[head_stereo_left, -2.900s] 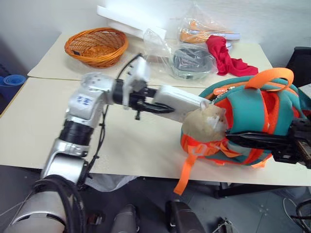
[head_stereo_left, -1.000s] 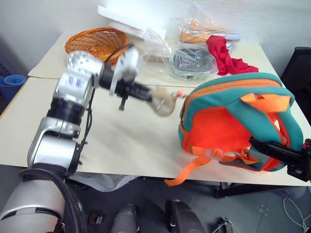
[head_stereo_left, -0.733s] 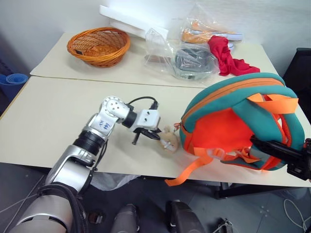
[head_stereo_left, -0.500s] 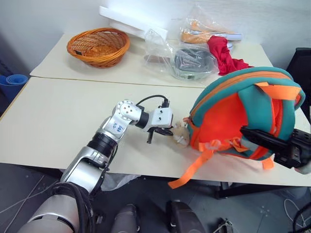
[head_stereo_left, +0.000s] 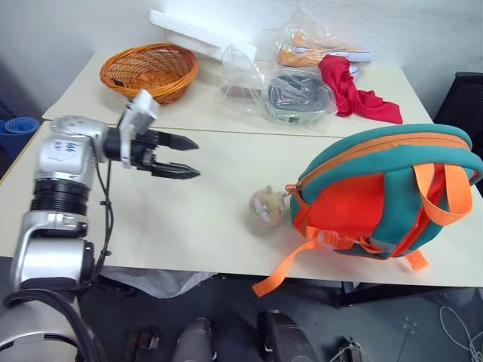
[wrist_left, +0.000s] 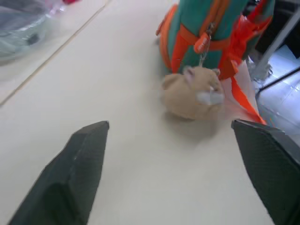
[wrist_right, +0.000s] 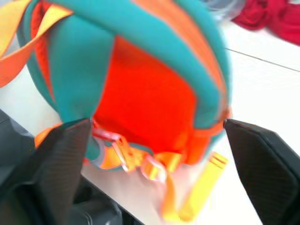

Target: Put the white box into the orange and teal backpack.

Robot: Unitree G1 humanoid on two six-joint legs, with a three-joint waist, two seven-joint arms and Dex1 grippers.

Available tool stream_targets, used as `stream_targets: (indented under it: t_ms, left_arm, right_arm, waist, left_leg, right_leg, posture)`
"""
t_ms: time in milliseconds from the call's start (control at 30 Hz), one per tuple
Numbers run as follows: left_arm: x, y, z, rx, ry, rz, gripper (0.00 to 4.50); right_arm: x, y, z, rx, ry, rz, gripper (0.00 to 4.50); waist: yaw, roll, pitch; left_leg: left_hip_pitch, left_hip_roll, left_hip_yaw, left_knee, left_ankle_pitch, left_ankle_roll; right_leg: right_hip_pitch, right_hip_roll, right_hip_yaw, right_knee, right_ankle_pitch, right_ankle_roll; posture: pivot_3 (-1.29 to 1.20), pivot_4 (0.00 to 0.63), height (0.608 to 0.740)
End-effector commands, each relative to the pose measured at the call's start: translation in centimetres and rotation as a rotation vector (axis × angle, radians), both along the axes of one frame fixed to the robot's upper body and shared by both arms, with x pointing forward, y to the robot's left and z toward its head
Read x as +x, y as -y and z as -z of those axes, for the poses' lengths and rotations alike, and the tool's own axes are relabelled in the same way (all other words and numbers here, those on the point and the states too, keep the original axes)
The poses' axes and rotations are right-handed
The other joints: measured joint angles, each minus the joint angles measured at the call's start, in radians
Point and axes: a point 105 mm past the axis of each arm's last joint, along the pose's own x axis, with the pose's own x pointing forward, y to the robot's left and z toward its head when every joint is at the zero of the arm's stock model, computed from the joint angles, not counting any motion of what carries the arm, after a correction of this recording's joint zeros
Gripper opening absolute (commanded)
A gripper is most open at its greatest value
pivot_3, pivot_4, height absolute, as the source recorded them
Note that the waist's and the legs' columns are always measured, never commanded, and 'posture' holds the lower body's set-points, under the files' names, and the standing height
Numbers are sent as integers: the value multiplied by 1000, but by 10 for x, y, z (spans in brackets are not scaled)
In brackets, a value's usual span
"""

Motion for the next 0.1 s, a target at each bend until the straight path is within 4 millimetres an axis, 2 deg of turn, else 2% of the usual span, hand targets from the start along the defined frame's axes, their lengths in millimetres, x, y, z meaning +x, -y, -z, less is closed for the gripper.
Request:
stream_targets:
  t_ms: [33, 100]
  left_arm:
    - [-9, -8, -23, -47, 80, -18, 4468]
    - [-4, -3, -15, -46, 96, -71, 4468]
  right_arm:
    - [-2, 19, -9, -27, 68, 61, 4486]
    - [6, 21, 4, -4, 70, 87, 4486]
  waist:
    - [0, 0, 0]
    - [0, 0, 0]
  left_leg:
    - [0, 0, 0, 0, 0, 0]
    - [0, 0, 0, 0, 0, 0]
  right_leg:
    - [0, 0, 0, 0, 0, 0]
    - [0, -1, 0, 0, 0, 0]
  posture:
    - [0, 150, 740]
    - [0, 150, 740]
